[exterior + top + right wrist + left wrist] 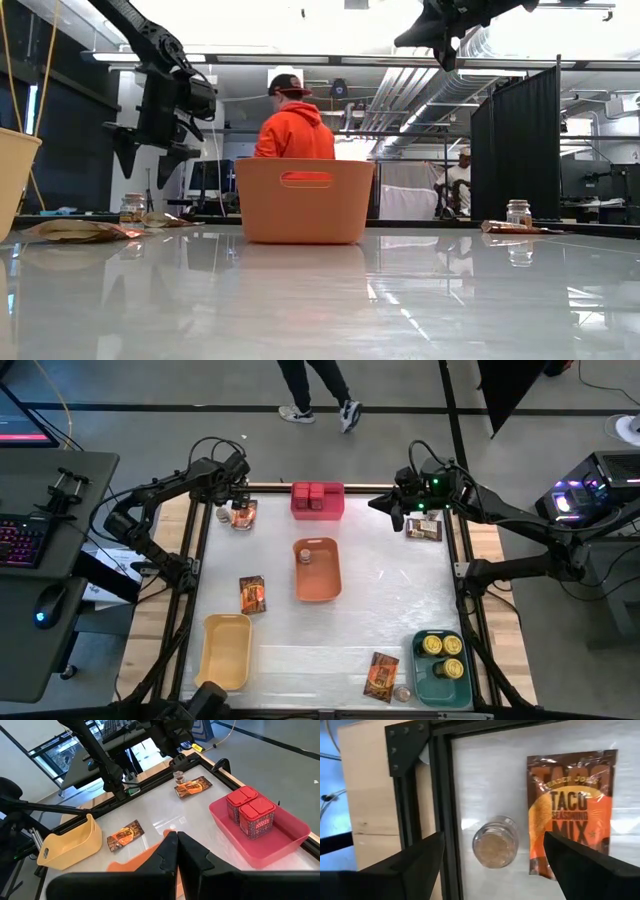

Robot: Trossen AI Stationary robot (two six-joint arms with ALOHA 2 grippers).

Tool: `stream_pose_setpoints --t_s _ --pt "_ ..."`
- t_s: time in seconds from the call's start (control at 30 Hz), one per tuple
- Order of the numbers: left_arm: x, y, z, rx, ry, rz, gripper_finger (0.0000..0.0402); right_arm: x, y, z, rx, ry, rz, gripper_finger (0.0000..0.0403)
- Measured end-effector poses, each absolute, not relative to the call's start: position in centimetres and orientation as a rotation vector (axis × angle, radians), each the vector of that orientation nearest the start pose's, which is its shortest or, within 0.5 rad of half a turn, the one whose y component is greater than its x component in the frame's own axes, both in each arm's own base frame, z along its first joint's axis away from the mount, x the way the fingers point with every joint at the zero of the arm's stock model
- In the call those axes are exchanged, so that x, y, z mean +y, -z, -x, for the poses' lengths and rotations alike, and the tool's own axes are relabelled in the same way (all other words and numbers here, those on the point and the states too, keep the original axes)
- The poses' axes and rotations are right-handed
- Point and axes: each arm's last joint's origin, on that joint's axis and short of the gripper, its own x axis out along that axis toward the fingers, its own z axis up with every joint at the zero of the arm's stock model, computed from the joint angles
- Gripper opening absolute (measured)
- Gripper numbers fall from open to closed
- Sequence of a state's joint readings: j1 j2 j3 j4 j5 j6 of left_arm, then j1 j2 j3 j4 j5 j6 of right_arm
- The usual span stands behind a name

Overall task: Sort spices by type
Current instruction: Put the top left brown spice bottle into the orange can

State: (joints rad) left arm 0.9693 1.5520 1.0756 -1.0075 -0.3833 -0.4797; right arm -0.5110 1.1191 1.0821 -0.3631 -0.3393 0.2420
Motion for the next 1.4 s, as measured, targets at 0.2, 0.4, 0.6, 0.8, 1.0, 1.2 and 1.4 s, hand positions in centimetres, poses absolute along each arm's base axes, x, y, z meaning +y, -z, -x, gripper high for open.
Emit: stream_pose_setpoints --t_s 0.2,0.4,0.6,0.8,1.0,1.2,1.4 --pt "22.6 -21.3 -14.3 1.261 -1.440 0.802 0.0326 -10.8 -35.4 -21.3 0.355 0.212 -0.393 0.0000" --pt "22.4 -21.3 -14.4 1.253 -1.458 0.820 0.0326 -10.8 -35.4 -21.3 0.356 0.210 -0.385 0.0000" --pt "22.5 -21.3 -14.4 1.267 -1.446 0.799 0.0326 -10.8 -35.4 -21.3 0.359 0.210 -0.381 0.0000" --pt "23.3 -20.3 -14.2 1.259 -1.427 0.894 0.0326 -10.8 -35.4 -21.3 0.361 0.208 -0.369 0.0000" --pt "23.8 -19.0 -14.5 1.274 -1.458 0.922 0.0326 -10.8 -35.3 -21.3 0.371 0.208 -0.374 0.0000" --pt "24.1 -17.6 -14.8 1.322 -1.455 0.973 0.0326 -10.8 -35.0 -21.2 0.400 0.211 -0.386 0.0000" --pt "24.4 -16.5 -15.1 1.339 -1.448 1.020 0.0326 -10.7 -34.9 -21.1 0.409 0.211 -0.390 0.0000"
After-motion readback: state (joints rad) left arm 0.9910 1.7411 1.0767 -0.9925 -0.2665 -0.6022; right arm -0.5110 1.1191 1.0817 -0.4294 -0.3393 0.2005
